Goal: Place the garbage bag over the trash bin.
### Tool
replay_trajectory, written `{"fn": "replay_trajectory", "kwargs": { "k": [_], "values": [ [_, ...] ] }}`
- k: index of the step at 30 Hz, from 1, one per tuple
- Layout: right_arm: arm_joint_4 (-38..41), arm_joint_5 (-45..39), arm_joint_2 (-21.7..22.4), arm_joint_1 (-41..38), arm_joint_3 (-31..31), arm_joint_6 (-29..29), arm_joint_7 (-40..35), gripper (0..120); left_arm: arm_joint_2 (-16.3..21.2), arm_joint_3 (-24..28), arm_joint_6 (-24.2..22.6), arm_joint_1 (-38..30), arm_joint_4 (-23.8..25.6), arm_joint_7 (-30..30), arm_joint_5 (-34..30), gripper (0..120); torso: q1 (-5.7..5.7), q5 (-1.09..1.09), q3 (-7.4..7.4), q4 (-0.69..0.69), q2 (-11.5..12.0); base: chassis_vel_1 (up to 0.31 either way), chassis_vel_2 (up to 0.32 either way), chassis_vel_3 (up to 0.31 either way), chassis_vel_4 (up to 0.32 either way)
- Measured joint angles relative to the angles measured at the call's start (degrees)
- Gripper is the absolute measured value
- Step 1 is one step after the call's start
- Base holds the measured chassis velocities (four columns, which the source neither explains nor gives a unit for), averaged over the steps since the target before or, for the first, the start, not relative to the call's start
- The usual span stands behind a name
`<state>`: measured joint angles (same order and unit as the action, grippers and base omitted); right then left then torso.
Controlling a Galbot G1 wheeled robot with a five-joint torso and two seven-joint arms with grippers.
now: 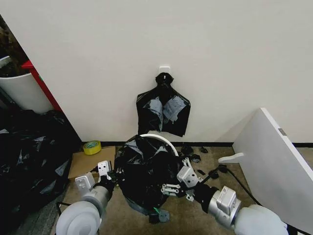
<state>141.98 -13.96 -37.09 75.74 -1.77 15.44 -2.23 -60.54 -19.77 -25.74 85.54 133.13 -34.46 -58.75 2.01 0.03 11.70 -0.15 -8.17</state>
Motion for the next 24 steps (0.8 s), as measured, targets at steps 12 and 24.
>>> {"fn": "replay_trajectory", "kwargs": {
  "k": [12,24],
  "values": [
    [-1.6,21.3,0.2,-6.0,3.3,-7.2,5.9,100,0.5,1.8,-3.1,0.1,0.2,-0.7,8.3,2,0.0,0.01,0.0,0.01,0.0,0.0,0.0,0.0,0.0],
    [-6.6,38.6,-1.6,-14.0,10.0,-8.2,14.9,100,0.4,2.6,-4.1,0.9,1.6,1.1,13.4,2,0.0,0.0,0.0,0.0,0.0,0.0,0.0,0.0,0.0]
  ]
}}
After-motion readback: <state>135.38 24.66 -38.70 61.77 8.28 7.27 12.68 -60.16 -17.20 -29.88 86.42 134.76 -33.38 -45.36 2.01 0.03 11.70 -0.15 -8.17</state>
